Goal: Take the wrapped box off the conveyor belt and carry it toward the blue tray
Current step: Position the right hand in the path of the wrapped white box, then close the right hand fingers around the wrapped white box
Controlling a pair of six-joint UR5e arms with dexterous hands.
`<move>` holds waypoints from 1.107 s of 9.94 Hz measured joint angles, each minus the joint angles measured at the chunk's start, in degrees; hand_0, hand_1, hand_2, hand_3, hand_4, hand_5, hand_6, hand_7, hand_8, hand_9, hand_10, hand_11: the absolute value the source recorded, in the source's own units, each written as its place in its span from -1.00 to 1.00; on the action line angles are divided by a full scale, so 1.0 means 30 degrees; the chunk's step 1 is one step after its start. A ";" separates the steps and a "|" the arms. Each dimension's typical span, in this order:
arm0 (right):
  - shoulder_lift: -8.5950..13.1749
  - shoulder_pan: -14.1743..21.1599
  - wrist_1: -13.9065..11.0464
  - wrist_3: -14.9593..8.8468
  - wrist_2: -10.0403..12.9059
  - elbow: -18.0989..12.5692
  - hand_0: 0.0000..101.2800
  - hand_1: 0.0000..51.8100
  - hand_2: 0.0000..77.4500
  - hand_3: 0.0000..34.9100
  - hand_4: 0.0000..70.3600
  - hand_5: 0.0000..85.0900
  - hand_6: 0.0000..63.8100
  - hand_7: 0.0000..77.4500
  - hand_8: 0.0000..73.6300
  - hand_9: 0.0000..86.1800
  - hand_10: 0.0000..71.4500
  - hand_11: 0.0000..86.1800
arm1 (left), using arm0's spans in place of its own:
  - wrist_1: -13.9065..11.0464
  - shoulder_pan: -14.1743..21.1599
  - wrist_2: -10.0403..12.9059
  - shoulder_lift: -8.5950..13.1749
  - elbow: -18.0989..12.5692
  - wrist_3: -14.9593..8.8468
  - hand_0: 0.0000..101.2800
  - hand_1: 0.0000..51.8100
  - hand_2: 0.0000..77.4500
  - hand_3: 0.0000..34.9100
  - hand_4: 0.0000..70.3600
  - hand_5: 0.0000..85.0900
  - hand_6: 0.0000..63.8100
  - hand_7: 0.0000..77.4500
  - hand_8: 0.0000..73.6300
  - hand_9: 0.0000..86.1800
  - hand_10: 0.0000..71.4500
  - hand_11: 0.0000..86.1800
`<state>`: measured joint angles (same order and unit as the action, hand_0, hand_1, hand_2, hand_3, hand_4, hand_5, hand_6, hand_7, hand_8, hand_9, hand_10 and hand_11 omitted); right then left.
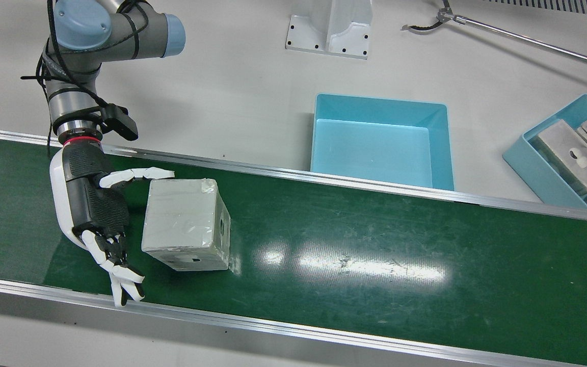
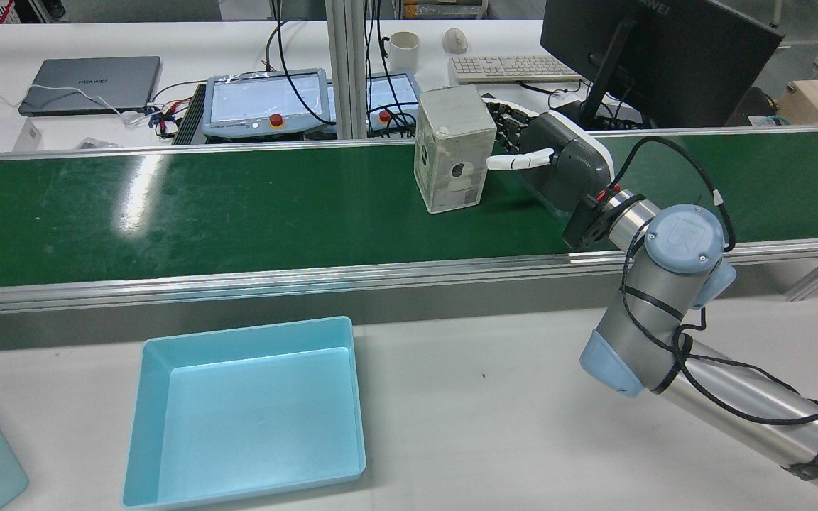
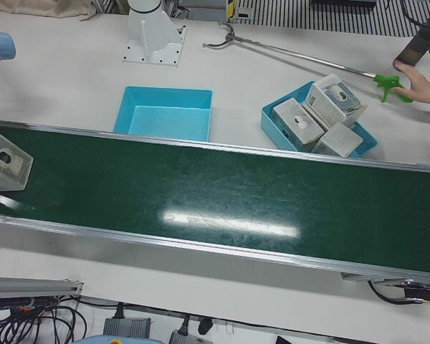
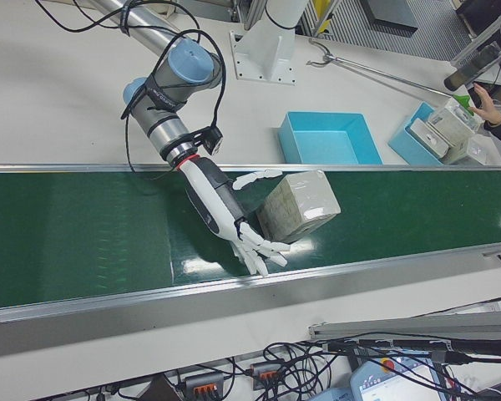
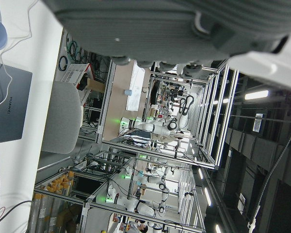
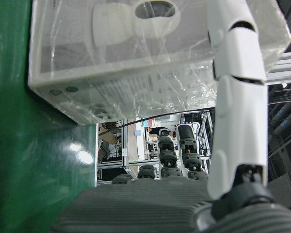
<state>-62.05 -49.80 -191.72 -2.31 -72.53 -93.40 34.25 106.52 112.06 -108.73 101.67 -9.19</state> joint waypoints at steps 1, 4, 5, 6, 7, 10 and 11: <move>0.0001 0.0038 -0.0005 -0.0009 0.0004 0.0009 -0.05 -0.33 -0.63 -1.00 -0.69 -0.54 -0.85 -0.87 -0.99 -0.92 -1.00 -0.99 | 0.0000 0.0001 0.0000 0.0000 0.0000 0.0000 -1.00 -1.00 -0.97 -1.00 -1.00 -0.97 -0.98 -0.99 -0.99 -0.99 -0.98 -0.99; 0.0019 0.0139 -0.0018 -0.0041 0.0029 0.0092 -0.05 -0.33 -0.59 -0.99 -0.66 -0.53 -0.85 -0.87 -0.99 -0.91 -1.00 -0.99 | 0.0000 0.0001 0.0000 0.0000 0.0000 0.0000 -1.00 -1.00 -0.97 -1.00 -1.00 -0.97 -0.98 -0.99 -0.99 -1.00 -0.98 -0.99; 0.0022 0.0161 -0.0027 -0.0046 0.0033 0.0146 -0.05 -0.33 -0.59 -0.99 -0.66 -0.53 -0.85 -0.87 -0.99 -0.91 -1.00 -0.99 | 0.0000 0.0000 0.0000 0.0000 0.0000 0.0000 -1.00 -1.00 -0.99 -1.00 -1.00 -0.97 -0.98 -0.99 -0.99 -1.00 -0.98 -0.99; 0.0026 0.0176 -0.0038 -0.0047 0.0028 0.0186 -0.04 -0.33 -0.59 -0.99 -0.66 -0.53 -0.85 -0.87 -0.99 -0.92 -1.00 -0.99 | 0.0000 0.0001 0.0001 0.0000 0.0000 0.0000 -1.00 -1.00 -0.99 -1.00 -1.00 -0.97 -0.98 -0.99 -0.99 -1.00 -0.98 -0.99; 0.0029 0.0183 -0.0117 -0.0049 0.0020 0.0194 -0.03 -0.24 -0.55 -1.00 -0.66 -0.50 -0.85 -0.83 -0.99 -0.92 -1.00 -0.99 | 0.0000 0.0002 0.0000 0.0000 0.0000 0.0000 -1.00 -1.00 -0.97 -1.00 -1.00 -0.97 -0.98 -0.99 -0.99 -1.00 -0.98 -0.99; 0.0427 0.0145 -0.1067 -0.0043 -0.0011 0.0061 0.09 -0.26 -0.21 -1.00 -0.53 0.03 -0.23 -0.27 -0.48 -0.49 -0.85 -0.97 | 0.0000 0.0001 0.0000 0.0000 0.0000 0.0000 -1.00 -1.00 -0.97 -1.00 -1.00 -0.97 -0.98 -0.99 -0.99 -0.99 -0.98 -0.99; 0.0705 0.0076 -0.1567 -0.0040 -0.0067 -0.0130 0.09 -0.26 -0.21 -1.00 -0.53 0.03 -0.23 -0.27 -0.48 -0.49 -0.85 -0.97 | 0.0000 0.0000 0.0000 0.0000 0.0000 0.0000 -1.00 -1.00 -0.97 -1.00 -1.00 -0.97 -0.98 -0.99 -0.99 -0.99 -0.98 -0.99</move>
<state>-59.94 -49.58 -196.42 -2.43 -72.73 -93.79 34.25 106.52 112.06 -108.73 101.67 -9.18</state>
